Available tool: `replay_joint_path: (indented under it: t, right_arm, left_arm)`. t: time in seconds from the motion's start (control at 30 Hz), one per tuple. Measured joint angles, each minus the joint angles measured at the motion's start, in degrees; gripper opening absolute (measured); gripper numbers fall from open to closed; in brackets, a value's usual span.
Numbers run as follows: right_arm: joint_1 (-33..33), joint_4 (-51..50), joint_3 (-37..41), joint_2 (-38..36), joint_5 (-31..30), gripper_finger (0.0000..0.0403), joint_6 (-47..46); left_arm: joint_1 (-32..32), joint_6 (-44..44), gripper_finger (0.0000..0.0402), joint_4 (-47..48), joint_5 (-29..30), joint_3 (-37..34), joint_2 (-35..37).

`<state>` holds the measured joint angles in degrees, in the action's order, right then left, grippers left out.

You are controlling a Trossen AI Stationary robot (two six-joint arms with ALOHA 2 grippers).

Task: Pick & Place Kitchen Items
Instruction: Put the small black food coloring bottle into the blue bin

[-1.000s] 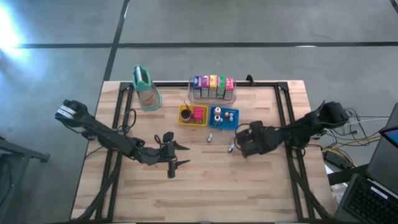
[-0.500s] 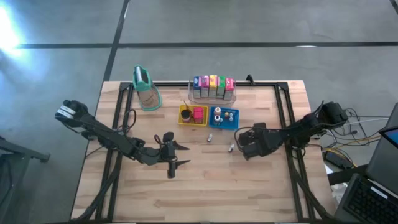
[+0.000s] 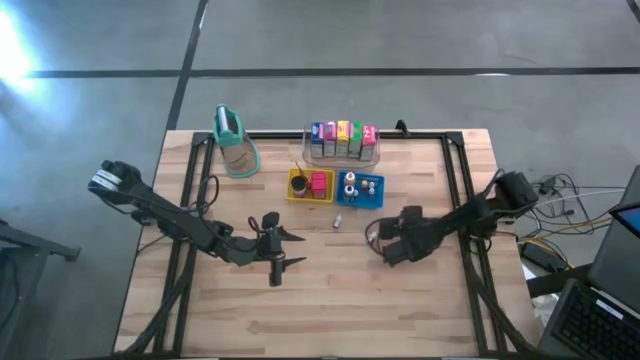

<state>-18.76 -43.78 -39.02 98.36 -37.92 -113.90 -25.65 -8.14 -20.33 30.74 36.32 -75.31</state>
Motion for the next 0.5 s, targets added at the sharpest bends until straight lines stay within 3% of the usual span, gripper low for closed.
replay_joint_path:
  t: [0.23,0.5]
  right_arm:
    - [-2.13,-4.83,-5.71,7.05,-0.01,0.0211,-5.50]
    - [-4.48,-10.01,-8.17,8.24,2.06,0.0194,-11.73]
  left_arm:
    - [0.01,0.00,0.0236,0.01,0.00,0.00,0.00]
    - [0.00,0.00,0.0236,0.24,0.00,0.00,0.00]
